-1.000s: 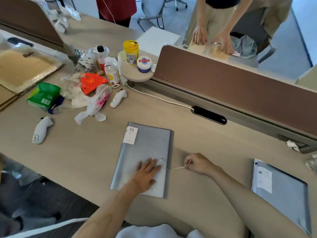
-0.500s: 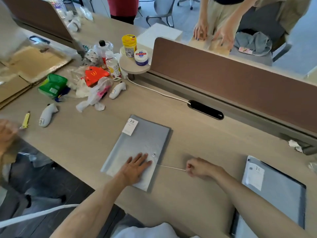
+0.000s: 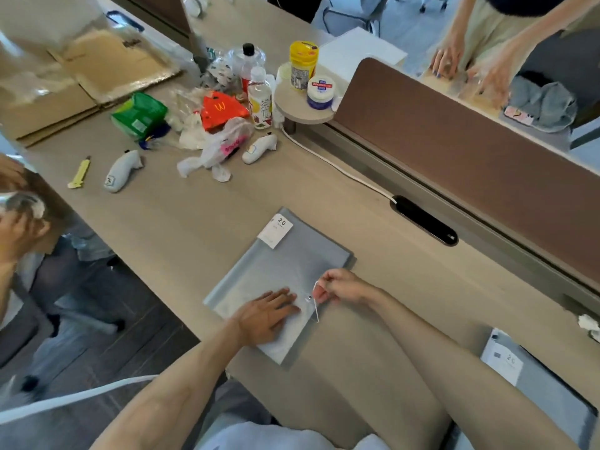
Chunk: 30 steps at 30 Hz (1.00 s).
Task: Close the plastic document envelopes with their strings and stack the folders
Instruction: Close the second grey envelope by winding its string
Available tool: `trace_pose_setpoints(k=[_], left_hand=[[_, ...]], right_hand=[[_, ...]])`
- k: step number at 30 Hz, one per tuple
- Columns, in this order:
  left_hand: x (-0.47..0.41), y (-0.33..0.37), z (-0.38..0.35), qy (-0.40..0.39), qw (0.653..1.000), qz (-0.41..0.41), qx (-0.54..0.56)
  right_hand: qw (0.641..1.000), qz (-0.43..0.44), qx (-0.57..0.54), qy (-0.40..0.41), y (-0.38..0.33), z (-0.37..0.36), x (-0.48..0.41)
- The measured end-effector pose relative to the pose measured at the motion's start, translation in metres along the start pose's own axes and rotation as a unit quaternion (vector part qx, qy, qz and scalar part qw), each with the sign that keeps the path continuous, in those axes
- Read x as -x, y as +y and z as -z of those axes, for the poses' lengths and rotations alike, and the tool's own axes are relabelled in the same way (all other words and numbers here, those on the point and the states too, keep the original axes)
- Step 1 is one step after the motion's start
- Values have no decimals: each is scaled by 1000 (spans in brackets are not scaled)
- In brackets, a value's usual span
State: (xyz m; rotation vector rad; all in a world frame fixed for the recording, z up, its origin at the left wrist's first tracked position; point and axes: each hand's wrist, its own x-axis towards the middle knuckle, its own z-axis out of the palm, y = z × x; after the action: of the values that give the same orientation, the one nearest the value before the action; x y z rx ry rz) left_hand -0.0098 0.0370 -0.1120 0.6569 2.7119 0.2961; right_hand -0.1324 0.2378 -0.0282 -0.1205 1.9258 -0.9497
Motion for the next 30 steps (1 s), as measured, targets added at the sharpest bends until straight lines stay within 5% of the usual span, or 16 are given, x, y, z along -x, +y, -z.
trace_pose_setpoints(k=[13, 30], left_hand=[[3, 5, -10, 100, 995, 1, 13], [-7, 15, 5, 68, 997, 44, 13]], right_hand=[[992, -84, 84, 44, -15, -34, -56], [991, -58, 39, 111, 9, -20, -54]])
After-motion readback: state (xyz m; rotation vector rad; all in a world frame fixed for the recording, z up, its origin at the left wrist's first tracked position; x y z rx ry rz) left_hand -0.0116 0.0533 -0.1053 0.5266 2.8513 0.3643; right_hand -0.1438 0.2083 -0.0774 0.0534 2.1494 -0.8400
